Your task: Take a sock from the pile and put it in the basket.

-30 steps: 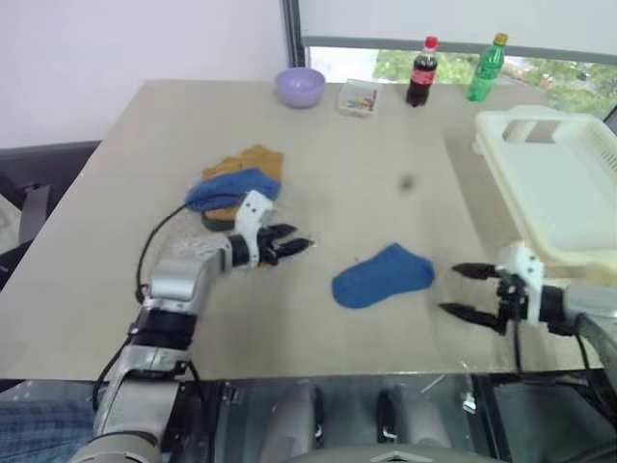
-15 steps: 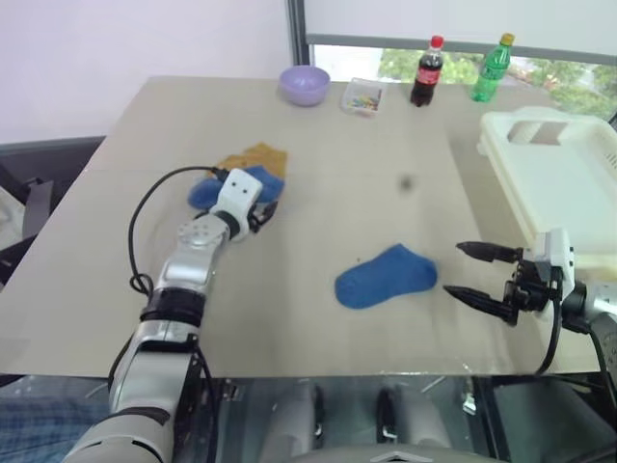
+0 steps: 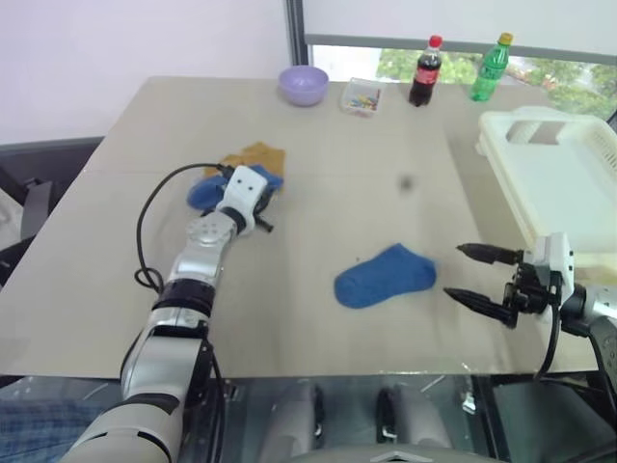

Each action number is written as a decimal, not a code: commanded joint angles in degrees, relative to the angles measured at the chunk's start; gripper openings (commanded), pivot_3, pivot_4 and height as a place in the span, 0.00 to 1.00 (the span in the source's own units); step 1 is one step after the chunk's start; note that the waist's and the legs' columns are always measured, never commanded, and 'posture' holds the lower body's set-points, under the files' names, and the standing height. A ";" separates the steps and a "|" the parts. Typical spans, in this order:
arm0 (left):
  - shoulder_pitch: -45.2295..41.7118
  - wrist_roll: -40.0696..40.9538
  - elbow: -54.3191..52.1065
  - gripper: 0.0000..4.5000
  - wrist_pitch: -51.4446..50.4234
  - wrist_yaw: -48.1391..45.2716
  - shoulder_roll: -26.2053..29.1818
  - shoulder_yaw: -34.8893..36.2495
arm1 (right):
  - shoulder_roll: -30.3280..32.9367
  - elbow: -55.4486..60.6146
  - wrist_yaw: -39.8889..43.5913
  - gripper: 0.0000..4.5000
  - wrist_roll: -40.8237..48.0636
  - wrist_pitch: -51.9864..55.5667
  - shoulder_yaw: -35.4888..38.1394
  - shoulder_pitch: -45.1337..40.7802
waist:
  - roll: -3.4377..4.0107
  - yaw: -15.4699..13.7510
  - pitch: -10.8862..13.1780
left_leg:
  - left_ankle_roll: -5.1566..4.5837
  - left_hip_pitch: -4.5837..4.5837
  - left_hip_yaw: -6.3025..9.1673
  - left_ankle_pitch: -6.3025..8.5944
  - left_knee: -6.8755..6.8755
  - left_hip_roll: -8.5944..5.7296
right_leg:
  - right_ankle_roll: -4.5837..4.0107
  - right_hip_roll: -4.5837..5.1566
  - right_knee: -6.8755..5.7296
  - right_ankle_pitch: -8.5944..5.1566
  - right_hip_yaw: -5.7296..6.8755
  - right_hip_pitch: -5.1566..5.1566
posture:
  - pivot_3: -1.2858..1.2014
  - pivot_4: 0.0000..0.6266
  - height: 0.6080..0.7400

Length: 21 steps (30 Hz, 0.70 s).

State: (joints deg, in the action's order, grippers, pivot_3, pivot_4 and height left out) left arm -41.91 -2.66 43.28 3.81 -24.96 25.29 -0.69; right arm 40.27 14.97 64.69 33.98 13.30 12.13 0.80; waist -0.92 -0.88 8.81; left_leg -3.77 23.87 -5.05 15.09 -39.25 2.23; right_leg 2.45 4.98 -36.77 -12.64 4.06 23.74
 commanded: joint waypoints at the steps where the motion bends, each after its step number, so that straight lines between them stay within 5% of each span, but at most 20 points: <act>1: 0.26 -1.24 -1.99 0.01 1.92 0.63 0.06 -0.66 | -0.73 0.47 0.34 0.95 0.74 -3.06 1.78 -1.06 | 0.00 -0.01 0.00 | 0.00 0.00 0.00 0.00 0.00 0.00 | 0.00 0.00 0.00 0.00 0.00 0.00 | 0.52 0.24 0.95; 21: -4.59 -4.20 -9.99 0.01 -7.47 1.44 -6.11 -5.21 | -1.60 -1.16 0.26 0.95 0.79 -5.92 1.40 -3.20 | -0.06 0.17 0.05 | 0.09 0.00 -0.03 -0.06 -0.02 -0.03 | 0.01 -0.05 -0.01 0.00 -0.04 -0.01 | 0.52 0.24 0.95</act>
State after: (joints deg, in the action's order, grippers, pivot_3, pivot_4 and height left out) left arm -45.19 -6.28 35.98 -3.47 -24.01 18.76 -6.15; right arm 38.88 12.49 64.86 34.01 8.46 12.11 -2.35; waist -0.98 -0.71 8.85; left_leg -3.67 23.86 -5.09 15.03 -39.27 2.21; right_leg 2.46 4.90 -36.78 -12.64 4.01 23.73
